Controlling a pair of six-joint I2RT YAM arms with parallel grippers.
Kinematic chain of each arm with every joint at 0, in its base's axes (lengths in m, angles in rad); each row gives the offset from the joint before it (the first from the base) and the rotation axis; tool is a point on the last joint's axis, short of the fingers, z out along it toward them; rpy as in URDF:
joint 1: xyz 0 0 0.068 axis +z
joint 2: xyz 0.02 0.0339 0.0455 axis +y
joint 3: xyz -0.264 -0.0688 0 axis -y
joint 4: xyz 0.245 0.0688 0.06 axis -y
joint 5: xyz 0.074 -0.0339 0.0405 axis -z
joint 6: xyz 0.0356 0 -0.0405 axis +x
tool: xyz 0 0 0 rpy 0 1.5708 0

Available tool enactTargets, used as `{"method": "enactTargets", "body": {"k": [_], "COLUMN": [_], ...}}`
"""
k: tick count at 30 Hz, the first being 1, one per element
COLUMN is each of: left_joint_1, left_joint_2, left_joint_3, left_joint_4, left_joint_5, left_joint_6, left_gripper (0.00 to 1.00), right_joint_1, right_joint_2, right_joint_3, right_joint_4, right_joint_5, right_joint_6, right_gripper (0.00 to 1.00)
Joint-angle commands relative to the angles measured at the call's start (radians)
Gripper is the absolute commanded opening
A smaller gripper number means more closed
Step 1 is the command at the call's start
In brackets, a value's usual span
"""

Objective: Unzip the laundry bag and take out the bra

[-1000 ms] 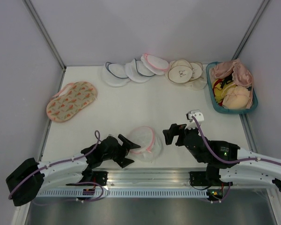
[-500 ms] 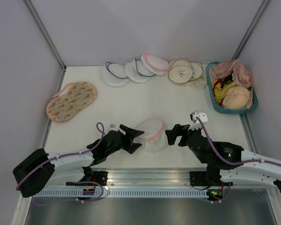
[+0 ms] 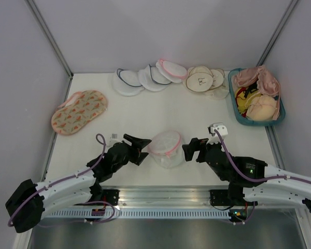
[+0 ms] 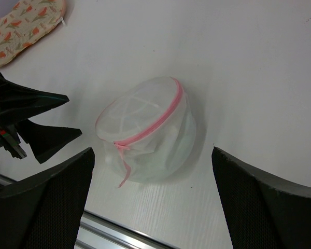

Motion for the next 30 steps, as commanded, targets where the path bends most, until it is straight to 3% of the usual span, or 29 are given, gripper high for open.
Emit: {"method": "enactTargets", "body": {"k": [1, 5, 14, 20, 23, 24, 25, 26, 30], "left_joint_1": [0.032, 0.078, 0.114, 0.127, 0.127, 0.131, 0.132, 0.134, 0.135], "left_joint_2": [0.077, 0.218, 0.354, 0.569, 0.635, 0.641, 0.646, 0.643, 0.612], "left_joint_3": [0.030, 0.056, 0.083, 0.132, 0.139, 0.137, 0.137, 0.137, 0.139], "left_joint_4": [-0.024, 0.039, 0.207, 0.359, 0.425, 0.434, 0.438, 0.435, 0.421], "left_joint_5": [0.031, 0.153, 0.159, 0.270, 0.289, 0.291, 0.294, 0.295, 0.286], "left_joint_6": [0.068, 0.080, 0.078, 0.058, 0.051, 0.049, 0.049, 0.048, 0.068], "left_gripper": [0.80, 0.80, 0.74, 0.65, 0.46, 0.24, 0.10, 0.02, 0.02], "right_joint_1": [-0.001, -0.001, -0.001, 0.000, -0.001, -0.001, -0.001, -0.001, 0.000], "right_joint_2": [0.016, 0.010, -0.025, -0.021, -0.033, -0.039, -0.045, -0.047, -0.056], "right_joint_3": [0.007, 0.004, -0.017, -0.017, -0.019, -0.020, -0.023, -0.026, -0.032], "right_joint_4": [0.013, 0.008, 0.002, -0.009, -0.023, -0.024, -0.026, -0.026, -0.023], "right_joint_5": [0.019, 0.022, 0.022, 0.025, 0.032, 0.032, 0.032, 0.032, 0.027], "right_joint_6": [0.002, 0.011, 0.019, 0.021, 0.030, 0.031, 0.033, 0.033, 0.036], "right_gripper": [0.98, 0.98, 0.97, 0.95, 0.94, 0.94, 0.93, 0.93, 0.92]}}
